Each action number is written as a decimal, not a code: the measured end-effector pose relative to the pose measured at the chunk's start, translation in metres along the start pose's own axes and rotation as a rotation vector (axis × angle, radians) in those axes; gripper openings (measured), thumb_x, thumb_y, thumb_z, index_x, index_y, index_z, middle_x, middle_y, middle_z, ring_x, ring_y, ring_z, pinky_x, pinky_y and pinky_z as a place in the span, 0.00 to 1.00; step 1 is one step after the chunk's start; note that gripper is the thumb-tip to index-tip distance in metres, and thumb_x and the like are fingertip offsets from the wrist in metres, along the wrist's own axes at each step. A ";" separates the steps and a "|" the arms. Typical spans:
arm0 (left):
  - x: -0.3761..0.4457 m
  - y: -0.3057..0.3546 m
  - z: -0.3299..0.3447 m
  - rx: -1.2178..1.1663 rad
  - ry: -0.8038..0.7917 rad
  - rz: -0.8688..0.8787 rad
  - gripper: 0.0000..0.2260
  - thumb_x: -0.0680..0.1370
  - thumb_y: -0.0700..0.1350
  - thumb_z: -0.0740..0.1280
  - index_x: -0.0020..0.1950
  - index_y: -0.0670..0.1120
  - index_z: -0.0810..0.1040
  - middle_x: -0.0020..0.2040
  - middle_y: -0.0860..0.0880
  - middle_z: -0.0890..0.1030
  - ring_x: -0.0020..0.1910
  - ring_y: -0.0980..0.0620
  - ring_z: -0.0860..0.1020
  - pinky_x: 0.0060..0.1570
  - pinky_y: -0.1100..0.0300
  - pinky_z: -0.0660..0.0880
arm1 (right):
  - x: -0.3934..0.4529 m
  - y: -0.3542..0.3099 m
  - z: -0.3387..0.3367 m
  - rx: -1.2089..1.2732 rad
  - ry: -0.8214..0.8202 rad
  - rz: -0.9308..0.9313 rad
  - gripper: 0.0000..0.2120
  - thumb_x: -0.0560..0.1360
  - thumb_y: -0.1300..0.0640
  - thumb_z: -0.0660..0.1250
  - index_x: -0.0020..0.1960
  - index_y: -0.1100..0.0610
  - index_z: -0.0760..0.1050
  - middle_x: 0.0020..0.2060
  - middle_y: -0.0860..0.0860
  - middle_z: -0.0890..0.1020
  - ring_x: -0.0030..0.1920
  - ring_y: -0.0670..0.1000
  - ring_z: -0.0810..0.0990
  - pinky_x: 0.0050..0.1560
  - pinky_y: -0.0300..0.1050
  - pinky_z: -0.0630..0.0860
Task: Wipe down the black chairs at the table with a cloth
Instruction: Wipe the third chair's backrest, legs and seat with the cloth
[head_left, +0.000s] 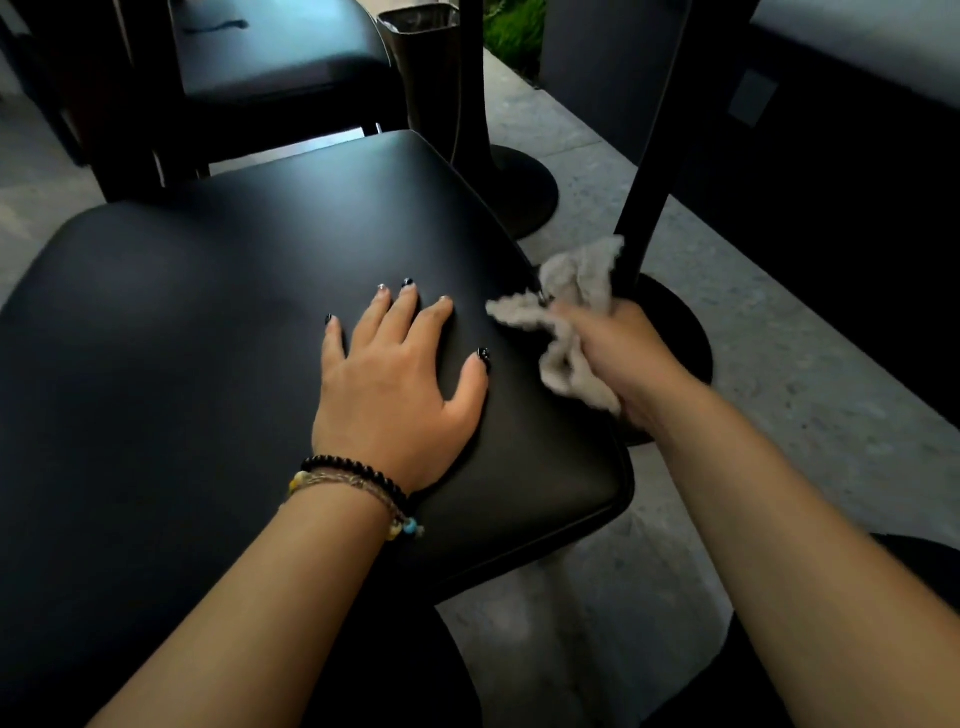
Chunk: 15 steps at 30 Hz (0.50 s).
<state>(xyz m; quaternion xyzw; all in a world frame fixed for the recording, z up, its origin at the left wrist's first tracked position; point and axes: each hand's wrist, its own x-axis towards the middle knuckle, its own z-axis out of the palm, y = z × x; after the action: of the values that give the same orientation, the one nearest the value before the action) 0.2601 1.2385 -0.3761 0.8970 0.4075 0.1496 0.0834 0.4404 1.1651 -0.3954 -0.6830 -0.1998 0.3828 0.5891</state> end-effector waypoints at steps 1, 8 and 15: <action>0.000 0.001 0.000 -0.002 0.004 0.000 0.30 0.75 0.63 0.50 0.75 0.55 0.64 0.77 0.51 0.62 0.77 0.52 0.54 0.75 0.43 0.49 | -0.018 0.007 -0.006 -0.073 0.029 -0.041 0.02 0.75 0.54 0.70 0.46 0.50 0.81 0.30 0.41 0.83 0.31 0.40 0.82 0.28 0.30 0.72; 0.004 -0.001 0.002 -0.011 0.006 0.014 0.27 0.78 0.62 0.53 0.74 0.54 0.64 0.77 0.50 0.62 0.77 0.50 0.54 0.75 0.42 0.49 | 0.003 -0.014 0.016 -0.291 0.163 -0.045 0.08 0.74 0.52 0.68 0.51 0.53 0.81 0.46 0.51 0.84 0.50 0.53 0.83 0.52 0.47 0.79; 0.002 -0.003 0.003 -0.042 0.020 0.021 0.25 0.79 0.60 0.56 0.74 0.54 0.65 0.77 0.50 0.63 0.77 0.50 0.54 0.75 0.42 0.48 | -0.035 0.004 0.007 -0.467 0.249 -0.192 0.06 0.74 0.53 0.66 0.49 0.49 0.80 0.40 0.43 0.82 0.46 0.48 0.80 0.45 0.40 0.72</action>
<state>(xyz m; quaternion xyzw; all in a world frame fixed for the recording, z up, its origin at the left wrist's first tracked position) 0.2603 1.2421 -0.3793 0.8978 0.3955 0.1679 0.0968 0.4123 1.1433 -0.3891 -0.8200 -0.2725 0.1820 0.4693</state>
